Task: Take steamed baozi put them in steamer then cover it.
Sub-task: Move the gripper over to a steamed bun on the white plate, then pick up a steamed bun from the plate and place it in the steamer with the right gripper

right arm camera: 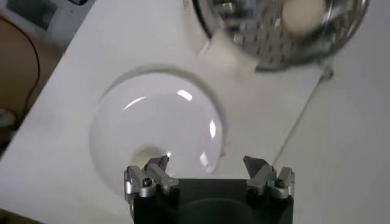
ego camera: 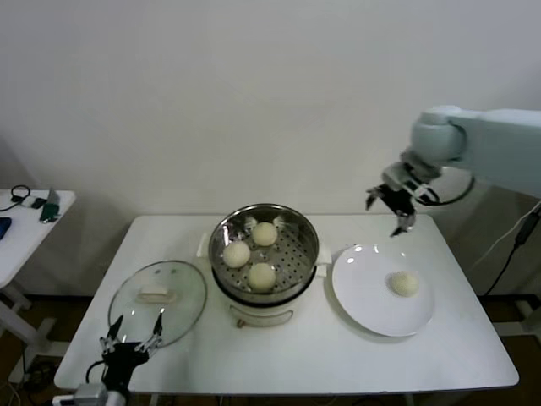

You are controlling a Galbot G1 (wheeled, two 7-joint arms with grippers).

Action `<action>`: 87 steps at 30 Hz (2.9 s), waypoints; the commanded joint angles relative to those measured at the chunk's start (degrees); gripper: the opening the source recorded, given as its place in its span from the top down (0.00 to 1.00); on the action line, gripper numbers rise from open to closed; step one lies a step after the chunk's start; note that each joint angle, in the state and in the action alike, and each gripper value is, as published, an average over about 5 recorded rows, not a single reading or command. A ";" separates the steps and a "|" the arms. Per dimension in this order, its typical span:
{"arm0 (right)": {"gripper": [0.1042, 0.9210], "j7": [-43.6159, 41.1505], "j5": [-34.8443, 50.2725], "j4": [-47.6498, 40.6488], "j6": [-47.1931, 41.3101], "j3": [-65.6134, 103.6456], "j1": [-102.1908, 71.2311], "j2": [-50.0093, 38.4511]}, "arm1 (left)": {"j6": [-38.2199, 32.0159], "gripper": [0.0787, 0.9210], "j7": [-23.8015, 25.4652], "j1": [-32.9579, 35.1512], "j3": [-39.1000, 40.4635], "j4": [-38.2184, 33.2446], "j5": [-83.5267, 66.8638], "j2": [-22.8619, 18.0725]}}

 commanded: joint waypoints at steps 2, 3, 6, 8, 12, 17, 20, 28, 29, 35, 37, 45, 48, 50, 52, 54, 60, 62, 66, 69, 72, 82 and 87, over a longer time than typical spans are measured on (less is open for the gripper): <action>0.12 1.00 -6.03 -4.75 -7.98 6.35 -18.02 -12.34 | -0.20 0.12 -0.02 0.37 0.07 0.25 0.47 -0.54; 0.12 1.42 -6.94 -5.62 -8.29 8.64 -20.89 -11.98 | -0.23 0.12 -0.03 0.43 0.03 0.30 0.56 -0.69; 0.12 2.37 -9.74 -9.17 -8.64 15.54 -28.53 -9.95 | -0.39 0.12 -0.05 0.65 -0.03 0.42 0.89 -1.23; 0.12 2.97 -11.01 -11.84 -8.74 19.14 -32.57 -8.21 | -0.55 0.12 -0.08 0.81 -0.06 0.55 1.09 -1.58; 0.12 4.34 -12.08 -16.78 -8.75 23.46 -37.40 -4.63 | -0.86 0.12 -0.16 1.07 -0.27 0.92 1.29 -1.99; 0.12 4.94 -12.22 -21.35 -8.69 25.55 -40.54 -1.17 | -0.87 0.12 -0.16 0.98 -0.67 1.32 1.27 -2.10; 0.12 4.73 -11.76 -22.58 -8.61 26.33 -42.00 0.09 | -0.76 0.12 -0.14 0.73 -0.77 1.56 1.26 -2.15; 0.17 4.70 -11.50 -26.31 -8.41 29.24 -45.16 2.99 | -0.54 0.12 -0.10 0.38 -0.84 2.01 1.27 -1.94; 0.19 4.54 -11.52 -26.44 -8.34 29.21 -45.12 3.05 | -0.50 0.12 -0.10 0.38 -0.88 2.00 1.23 -1.89; 0.33 4.43 -10.92 -26.07 -8.06 28.92 -43.56 3.14 | -0.34 0.12 -0.14 0.24 -0.85 1.95 1.14 -1.72; 0.37 4.37 -9.84 -24.83 -8.09 27.69 -41.02 2.79 | -0.27 0.12 -0.13 0.20 -0.79 1.78 1.13 -1.72; 0.45 2.00 4.97 -13.53 -8.73 10.78 -14.72 1.71 | -0.07 0.12 -0.07 0.03 -0.52 0.94 1.12 -1.55; 0.46 0.21 11.84 -10.01 -8.91 3.90 -1.92 3.75 | 0.00 0.12 -0.10 -0.01 -0.41 0.58 1.01 -1.40; 0.46 -0.83 15.49 -7.82 -9.08 1.37 5.17 5.79 | 0.03 0.12 -0.11 0.06 -0.36 0.37 0.87 -1.23; 0.46 -1.52 19.44 -5.85 -9.74 0.25 11.04 8.30 | 0.02 0.12 -0.12 0.12 -0.31 0.26 0.70 -0.98; 0.46 -1.44 23.04 -3.92 -11.27 0.96 14.85 11.17 | -0.04 0.12 -0.13 0.11 -0.27 0.27 0.53 -0.75; 0.46 3.34 28.89 2.62 -17.87 9.31 13.55 17.03 | -0.12 0.12 -0.16 0.09 -0.28 0.14 -0.11 -0.33; 0.46 5.70 29.45 5.05 -19.91 11.46 11.04 18.54 | -0.12 0.12 -0.16 0.12 -0.36 0.11 -0.37 -0.14; 0.46 9.80 29.01 8.16 -22.87 12.91 4.81 21.57 | -0.02 0.12 -0.17 0.10 -0.71 0.10 -0.85 0.16; 0.46 11.70 27.53 7.95 -23.93 13.07 -0.27 23.55 | 0.03 0.12 -0.14 0.17 -1.06 -0.03 -1.22 0.31; 0.46 12.88 23.80 6.37 -24.23 12.52 -4.82 24.64 | 0.04 0.12 -0.09 0.20 -1.38 -0.19 -1.48 0.30; 0.46 15.24 13.19 0.92 -24.73 12.10 -15.88 25.02 | 0.11 0.12 -0.11 0.10 -1.62 -0.23 -1.60 -0.23; 0.46 15.63 12.20 -0.37 -25.10 13.10 -18.88 25.54 | 0.10 0.12 -0.12 0.06 -1.84 -0.07 -1.64 -0.26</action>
